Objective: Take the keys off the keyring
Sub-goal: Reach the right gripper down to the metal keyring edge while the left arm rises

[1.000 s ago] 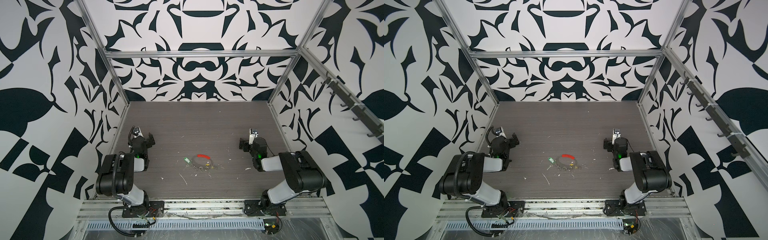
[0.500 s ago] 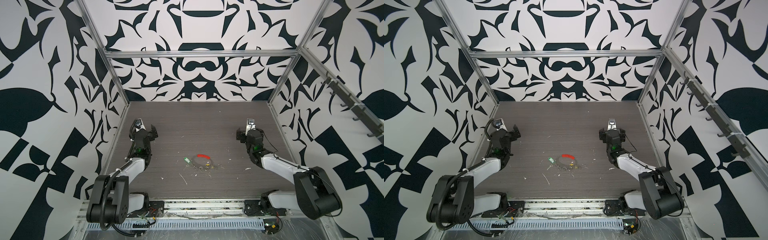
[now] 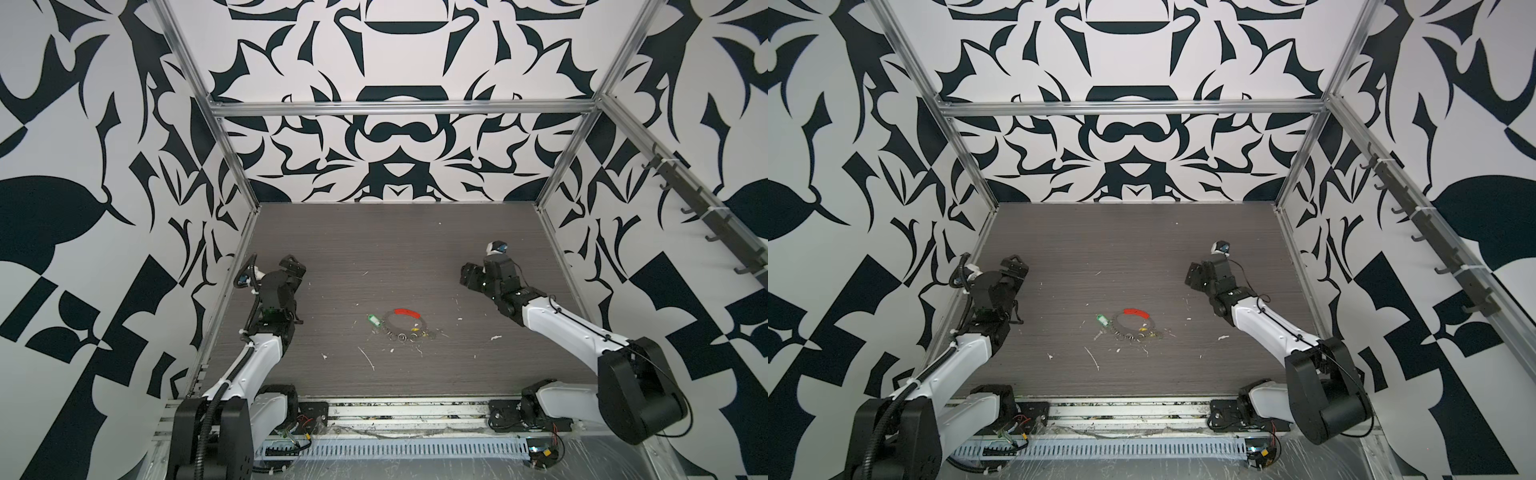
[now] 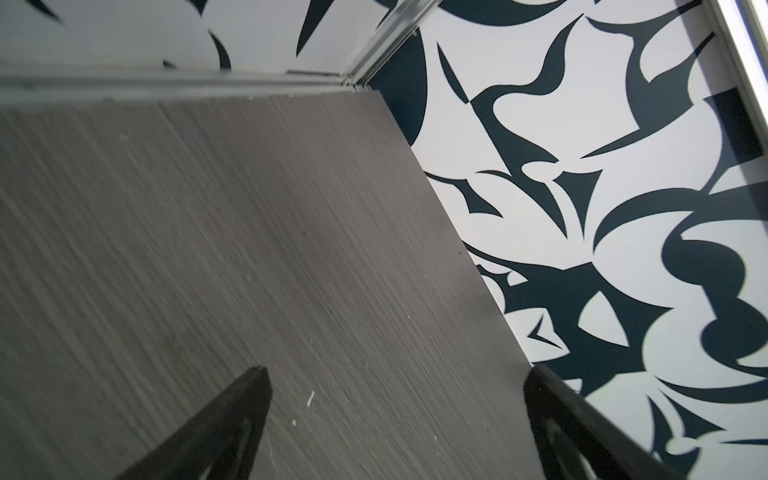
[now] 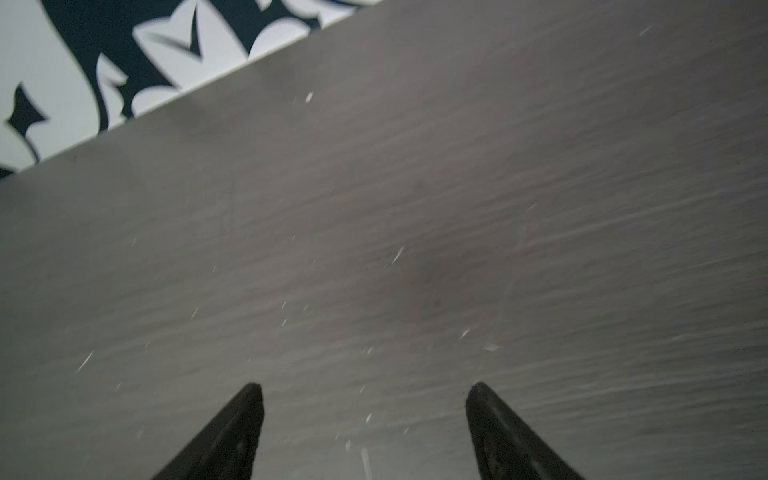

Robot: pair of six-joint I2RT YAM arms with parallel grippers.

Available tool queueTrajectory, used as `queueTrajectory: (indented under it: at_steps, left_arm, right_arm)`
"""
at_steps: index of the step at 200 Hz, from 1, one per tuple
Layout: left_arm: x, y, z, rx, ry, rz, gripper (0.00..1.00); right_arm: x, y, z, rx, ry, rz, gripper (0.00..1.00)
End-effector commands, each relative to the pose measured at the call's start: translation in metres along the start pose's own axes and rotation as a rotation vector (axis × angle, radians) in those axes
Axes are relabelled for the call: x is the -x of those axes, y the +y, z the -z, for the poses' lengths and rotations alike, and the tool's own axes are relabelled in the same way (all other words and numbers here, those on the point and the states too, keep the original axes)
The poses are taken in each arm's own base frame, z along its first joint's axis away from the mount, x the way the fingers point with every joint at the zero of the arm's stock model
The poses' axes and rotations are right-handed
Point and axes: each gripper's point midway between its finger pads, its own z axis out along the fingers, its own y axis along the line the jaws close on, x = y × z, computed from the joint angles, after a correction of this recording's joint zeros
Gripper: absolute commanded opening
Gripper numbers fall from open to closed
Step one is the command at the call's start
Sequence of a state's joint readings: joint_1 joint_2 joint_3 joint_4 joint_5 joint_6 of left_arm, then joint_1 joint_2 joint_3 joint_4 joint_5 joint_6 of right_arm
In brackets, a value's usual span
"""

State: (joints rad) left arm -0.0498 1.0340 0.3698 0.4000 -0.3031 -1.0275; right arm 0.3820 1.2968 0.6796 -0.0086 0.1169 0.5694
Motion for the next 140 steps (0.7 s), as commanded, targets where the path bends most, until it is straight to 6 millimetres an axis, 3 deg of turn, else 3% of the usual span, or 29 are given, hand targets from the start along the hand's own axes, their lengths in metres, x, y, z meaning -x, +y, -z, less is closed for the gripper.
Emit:
queueTrajectory:
  at_steps: [1, 20, 46, 71, 140]
  left_arm:
    - [-0.021, -0.021, 0.008, -0.140, 0.127, 0.127, 0.99]
    - [-0.046, -0.025, 0.012, -0.131, 0.292, 0.062, 1.00]
    - [-0.073, -0.037, 0.017, -0.176, 0.468, -0.006, 0.76]
    - [-0.089, -0.038, 0.020, -0.199, 0.539, -0.021, 0.73]
    - [-0.112, -0.038, 0.016, -0.222, 0.630, -0.014, 0.64]
  right_arm:
    - [-0.058, 0.038, 0.010, 0.135, 0.214, 0.120, 0.77]
    - [-0.098, 0.056, 0.017, 0.192, 0.307, 0.234, 0.67]
    - [-0.133, 0.068, 0.027, 0.236, 0.369, 0.364, 0.59]
    - [-0.161, 0.076, 0.032, 0.255, 0.437, 0.465, 0.52]
    - [-0.180, 0.080, 0.025, 0.215, 0.478, 0.594, 0.37]
